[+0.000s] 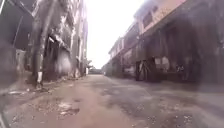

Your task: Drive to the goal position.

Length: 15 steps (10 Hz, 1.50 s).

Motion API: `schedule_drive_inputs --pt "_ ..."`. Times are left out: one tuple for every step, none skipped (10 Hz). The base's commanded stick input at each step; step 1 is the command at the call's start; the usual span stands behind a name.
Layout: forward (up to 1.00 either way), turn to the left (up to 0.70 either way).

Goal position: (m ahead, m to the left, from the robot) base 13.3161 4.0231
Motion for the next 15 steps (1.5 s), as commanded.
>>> schedule_drive_inputs --pt "0.85 0.0" --pt "0.85 0.24" --pt "0.85 0.2" --pt "0.85 0.0" --pt "0.85 0.15" --pt "0.85 0.24" --pt "0.85 0.25" --pt "0.85 0.01" --pt "0.85 0.16" --pt "0.85 0.05" --pt "0.85 0.0" --pt "0.85 0.0" --pt "0.85 0.0" --pt "0.85 0.0" --pt "0.85 0.0"
